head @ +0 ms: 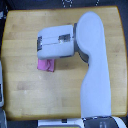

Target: Folding a cloth

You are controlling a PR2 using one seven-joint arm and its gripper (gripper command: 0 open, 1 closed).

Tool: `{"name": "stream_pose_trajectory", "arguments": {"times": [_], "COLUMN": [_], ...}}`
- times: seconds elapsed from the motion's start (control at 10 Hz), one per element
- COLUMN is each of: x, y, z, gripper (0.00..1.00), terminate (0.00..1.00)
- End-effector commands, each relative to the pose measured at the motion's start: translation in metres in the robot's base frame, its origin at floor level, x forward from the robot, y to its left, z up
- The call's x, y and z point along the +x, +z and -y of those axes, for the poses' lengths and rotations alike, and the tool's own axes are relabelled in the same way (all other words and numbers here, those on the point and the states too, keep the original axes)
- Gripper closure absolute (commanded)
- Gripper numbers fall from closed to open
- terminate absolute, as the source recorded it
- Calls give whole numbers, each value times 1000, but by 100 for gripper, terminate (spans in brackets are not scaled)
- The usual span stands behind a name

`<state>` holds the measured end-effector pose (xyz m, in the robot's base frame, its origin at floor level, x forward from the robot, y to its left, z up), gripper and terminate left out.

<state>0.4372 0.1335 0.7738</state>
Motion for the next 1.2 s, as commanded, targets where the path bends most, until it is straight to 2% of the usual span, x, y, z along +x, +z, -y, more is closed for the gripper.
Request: {"name": "stream_pose_trajectory", "arguments": {"times": [0.0,0.4,0.8,1.1], "x": [26,21,27,11], "y": [-38,-28,-10,-14], "z": [-29,-30,-31,-38], "gripper": [100,100,100,100], "terminate": [0,0,0,0]}}
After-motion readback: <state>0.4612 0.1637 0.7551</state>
